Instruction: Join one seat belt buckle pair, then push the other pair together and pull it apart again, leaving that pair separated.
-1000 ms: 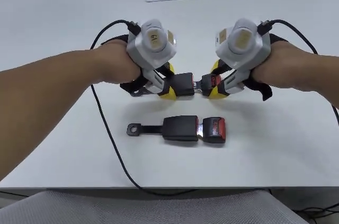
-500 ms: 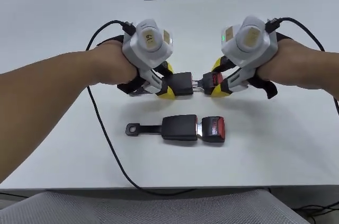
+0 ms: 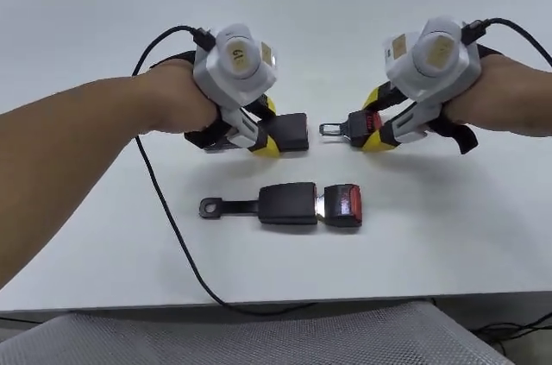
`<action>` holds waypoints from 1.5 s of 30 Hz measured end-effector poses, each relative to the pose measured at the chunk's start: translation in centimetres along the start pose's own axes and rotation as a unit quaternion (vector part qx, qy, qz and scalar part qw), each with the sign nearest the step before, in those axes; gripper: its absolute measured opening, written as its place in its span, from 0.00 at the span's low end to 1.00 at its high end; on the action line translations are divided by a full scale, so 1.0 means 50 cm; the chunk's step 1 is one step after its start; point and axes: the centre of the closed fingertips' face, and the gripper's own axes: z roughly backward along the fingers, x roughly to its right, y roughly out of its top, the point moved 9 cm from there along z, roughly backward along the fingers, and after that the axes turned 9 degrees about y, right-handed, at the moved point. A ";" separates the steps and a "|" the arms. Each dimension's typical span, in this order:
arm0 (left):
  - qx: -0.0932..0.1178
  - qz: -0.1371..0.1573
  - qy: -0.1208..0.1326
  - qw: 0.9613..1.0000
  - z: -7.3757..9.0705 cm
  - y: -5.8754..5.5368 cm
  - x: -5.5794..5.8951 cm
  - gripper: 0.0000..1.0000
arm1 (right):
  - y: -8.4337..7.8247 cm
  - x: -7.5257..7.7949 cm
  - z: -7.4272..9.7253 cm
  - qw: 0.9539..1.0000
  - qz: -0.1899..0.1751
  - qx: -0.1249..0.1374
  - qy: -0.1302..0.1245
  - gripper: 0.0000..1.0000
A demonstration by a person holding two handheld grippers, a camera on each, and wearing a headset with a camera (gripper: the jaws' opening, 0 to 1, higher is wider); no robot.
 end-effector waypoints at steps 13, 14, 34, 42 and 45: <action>0.004 -0.008 -0.004 1.000 -0.002 0.002 0.001 0.33 | -0.090 -0.005 0.060 0.999 -0.022 -0.026 -0.009 0.34; 0.004 -0.010 -0.005 1.000 -0.002 0.003 0.001 0.33 | -0.097 0.000 0.062 0.999 -0.024 -0.028 -0.011 0.34; 0.002 -0.009 0.015 1.000 -0.005 0.004 -0.002 0.35 | -0.092 -0.001 0.064 0.998 -0.034 -0.049 -0.011 0.40; 0.030 -0.002 0.048 0.998 0.010 0.005 -0.007 0.50 | -0.076 -0.015 0.080 0.998 -0.030 -0.033 -0.050 0.48; 0.048 0.014 0.065 0.997 0.035 0.010 -0.012 0.52 | -0.065 -0.016 0.096 0.997 -0.045 0.002 -0.063 0.51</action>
